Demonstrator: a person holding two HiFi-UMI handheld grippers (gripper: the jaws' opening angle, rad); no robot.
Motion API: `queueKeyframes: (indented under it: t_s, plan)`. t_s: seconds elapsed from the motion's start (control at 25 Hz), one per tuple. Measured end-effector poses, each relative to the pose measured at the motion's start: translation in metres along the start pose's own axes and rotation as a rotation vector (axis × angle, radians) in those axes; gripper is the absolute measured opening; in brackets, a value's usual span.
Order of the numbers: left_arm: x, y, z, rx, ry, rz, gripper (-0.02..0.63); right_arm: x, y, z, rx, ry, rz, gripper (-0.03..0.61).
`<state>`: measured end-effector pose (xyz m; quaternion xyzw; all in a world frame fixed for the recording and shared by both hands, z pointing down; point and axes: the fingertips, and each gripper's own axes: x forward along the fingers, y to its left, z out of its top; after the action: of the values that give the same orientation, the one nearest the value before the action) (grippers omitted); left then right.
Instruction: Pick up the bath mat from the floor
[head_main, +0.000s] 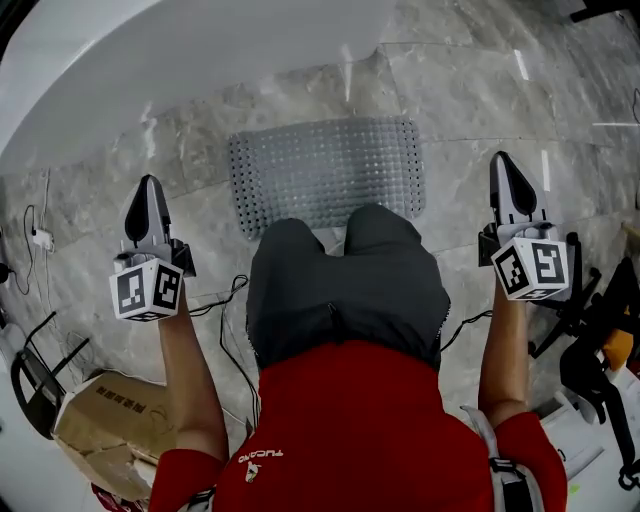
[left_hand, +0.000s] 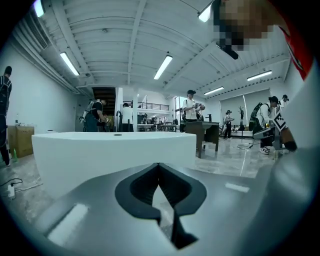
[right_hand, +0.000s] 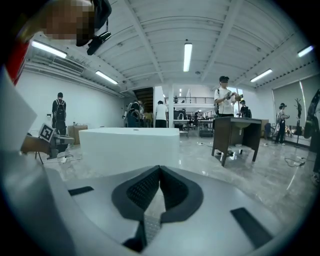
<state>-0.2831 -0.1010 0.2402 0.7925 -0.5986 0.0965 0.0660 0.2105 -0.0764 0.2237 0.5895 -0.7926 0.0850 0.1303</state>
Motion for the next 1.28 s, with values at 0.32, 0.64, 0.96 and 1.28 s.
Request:
queueKeyframes:
  t_s: [0.32,0.64,0.96,1.28]
  plan:
    - [0.025,0.017,-0.1,-0.008,0.056,0.02,0.006,0.036,-0.01,-0.093,0.051,0.036,-0.022,0.003]
    - [0.047,0.018,-0.192,-0.05,0.15,-0.013,0.008,0.063,-0.015,-0.168,0.038,0.093,-0.031,0.003]
    - [0.071,0.021,-0.297,-0.108,0.334,-0.041,0.106,0.093,-0.026,-0.252,0.022,0.206,-0.035,0.015]
    - [0.09,0.027,-0.395,-0.158,0.526,-0.03,0.243,0.126,-0.036,-0.332,0.095,0.332,-0.01,0.126]
